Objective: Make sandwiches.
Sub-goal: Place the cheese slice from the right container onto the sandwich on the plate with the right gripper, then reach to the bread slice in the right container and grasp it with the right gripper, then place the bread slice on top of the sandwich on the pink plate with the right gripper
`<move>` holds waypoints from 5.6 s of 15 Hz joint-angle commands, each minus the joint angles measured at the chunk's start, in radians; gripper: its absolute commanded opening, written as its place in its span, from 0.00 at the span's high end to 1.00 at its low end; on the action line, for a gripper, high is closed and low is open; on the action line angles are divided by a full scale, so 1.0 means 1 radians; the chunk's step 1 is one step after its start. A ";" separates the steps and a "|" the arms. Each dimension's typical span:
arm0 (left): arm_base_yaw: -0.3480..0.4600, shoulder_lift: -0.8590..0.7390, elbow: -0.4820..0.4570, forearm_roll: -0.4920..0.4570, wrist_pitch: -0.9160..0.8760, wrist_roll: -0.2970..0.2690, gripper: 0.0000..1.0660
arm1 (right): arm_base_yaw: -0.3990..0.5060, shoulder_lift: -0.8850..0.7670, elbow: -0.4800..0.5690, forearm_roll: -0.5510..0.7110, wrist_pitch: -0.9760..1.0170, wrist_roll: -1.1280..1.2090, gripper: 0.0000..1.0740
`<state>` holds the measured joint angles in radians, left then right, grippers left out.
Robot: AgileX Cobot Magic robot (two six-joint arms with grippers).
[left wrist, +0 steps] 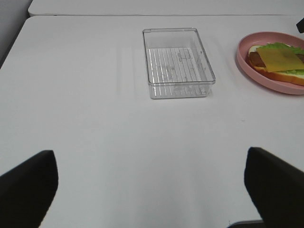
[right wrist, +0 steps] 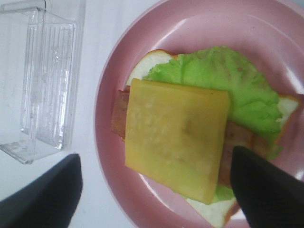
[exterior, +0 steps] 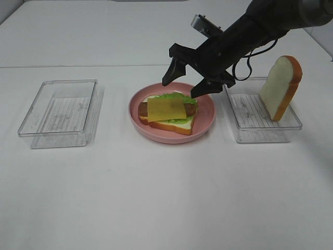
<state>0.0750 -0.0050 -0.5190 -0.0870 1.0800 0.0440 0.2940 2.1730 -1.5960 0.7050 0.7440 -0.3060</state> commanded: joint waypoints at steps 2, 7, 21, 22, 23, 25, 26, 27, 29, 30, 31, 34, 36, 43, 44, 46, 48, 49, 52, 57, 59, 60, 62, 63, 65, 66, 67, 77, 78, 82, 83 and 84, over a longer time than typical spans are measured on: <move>0.002 -0.019 0.001 -0.010 -0.010 -0.004 0.04 | -0.005 -0.074 -0.005 -0.118 0.033 0.026 0.15; 0.002 -0.019 0.001 -0.010 -0.010 -0.004 0.04 | -0.021 -0.235 -0.111 -0.488 0.196 0.226 0.15; 0.002 -0.019 0.001 -0.010 -0.010 -0.004 0.04 | -0.308 -0.044 -0.259 -0.665 0.287 0.314 0.15; 0.002 -0.019 0.001 -0.010 -0.010 -0.004 0.04 | -0.308 -0.029 -0.259 -0.669 0.282 0.315 0.15; 0.002 -0.019 0.001 -0.010 -0.010 -0.004 0.04 | -0.308 -0.020 -0.259 -0.669 0.280 0.314 0.15; 0.002 -0.019 0.001 -0.010 -0.010 -0.004 0.04 | -0.308 0.027 -0.259 -0.663 0.288 0.314 0.15; 0.002 -0.019 0.001 -0.010 -0.010 -0.004 0.04 | -0.308 0.038 -0.259 -0.658 0.292 0.314 0.15; 0.002 -0.019 0.001 -0.010 -0.010 -0.004 0.04 | -0.308 0.045 -0.259 -0.649 0.297 0.313 0.17; 0.002 -0.019 0.001 -0.010 -0.010 -0.004 0.04 | -0.308 0.048 -0.259 -0.644 0.307 0.306 0.29; 0.002 -0.019 0.001 -0.010 -0.010 -0.004 0.04 | -0.308 0.048 -0.259 -0.647 0.310 0.306 0.42; 0.002 -0.019 0.001 -0.010 -0.010 -0.004 0.04 | -0.308 0.048 -0.259 -0.662 0.315 0.306 0.59; 0.002 -0.019 0.001 -0.010 -0.010 -0.004 0.04 | -0.307 0.045 -0.259 -0.662 0.347 0.315 1.00; 0.002 -0.019 0.001 -0.010 -0.010 -0.004 0.04 | -0.307 0.045 -0.259 -0.662 0.360 0.315 1.00; 0.002 -0.019 0.001 -0.010 -0.010 -0.004 0.04 | -0.305 0.045 -0.259 -0.636 0.405 0.314 1.00; 0.002 -0.019 0.001 -0.010 -0.010 -0.004 0.04 | -0.305 0.045 -0.259 -0.634 0.428 0.313 1.00; 0.002 -0.019 0.001 -0.010 -0.010 -0.004 0.04 | -0.305 0.045 -0.259 -0.633 0.434 0.313 1.00; 0.002 -0.019 0.001 -0.010 -0.010 -0.004 0.04 | -0.305 0.025 -0.259 -0.593 0.461 0.319 1.00; 0.002 -0.019 0.001 -0.010 -0.010 -0.004 0.04 | -0.305 -0.032 -0.259 -0.543 0.465 0.317 1.00; 0.002 -0.019 0.001 -0.010 -0.010 -0.004 0.04 | -0.305 -0.167 -0.232 -0.499 0.478 0.306 1.00; 0.002 -0.019 0.001 -0.010 -0.010 -0.004 0.04 | -0.305 -0.520 0.195 -0.265 0.207 0.161 1.00; 0.002 -0.019 0.001 -0.010 -0.010 -0.004 0.04 | -0.305 -0.547 0.240 -0.166 0.203 0.081 1.00; 0.002 -0.019 0.001 -0.010 -0.010 -0.004 0.04 | -0.305 -0.541 0.244 -0.081 0.216 0.029 1.00; 0.002 -0.019 0.001 -0.010 -0.010 -0.004 0.04 | -0.304 -0.518 0.244 0.010 0.221 -0.026 1.00; 0.002 -0.019 0.001 -0.010 -0.010 -0.004 0.04 | -0.304 -0.494 0.244 0.085 0.223 -0.063 1.00; 0.002 -0.019 0.001 -0.010 -0.010 -0.004 0.04 | -0.272 -0.422 0.244 0.271 0.213 -0.144 1.00; 0.002 -0.019 0.001 -0.010 -0.010 -0.004 0.04 | -0.225 -0.383 0.243 0.321 0.184 -0.159 1.00; 0.002 -0.019 0.001 -0.010 -0.010 -0.004 0.04 | -0.204 -0.366 0.242 0.339 0.167 -0.159 1.00; 0.002 -0.019 0.001 -0.010 -0.010 -0.004 0.04 | -0.036 0.023 -0.035 0.367 0.103 -0.053 1.00; 0.002 -0.019 0.001 -0.010 -0.010 -0.004 0.04 | -0.037 0.048 -0.038 0.364 0.082 -0.049 1.00; 0.002 -0.019 0.001 -0.010 -0.010 -0.004 0.04 | -0.037 0.092 -0.038 0.364 0.087 -0.030 1.00; 0.002 -0.019 0.001 -0.010 -0.010 -0.004 0.04 | -0.037 0.096 -0.038 0.364 0.087 -0.030 1.00; 0.002 -0.019 0.001 -0.010 -0.010 -0.004 0.04 | -0.037 0.100 -0.038 0.362 0.085 -0.030 1.00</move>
<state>0.0750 -0.0050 -0.5190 -0.0870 1.0800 0.0440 0.2590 2.2710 -1.6280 1.0610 0.8230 -0.3440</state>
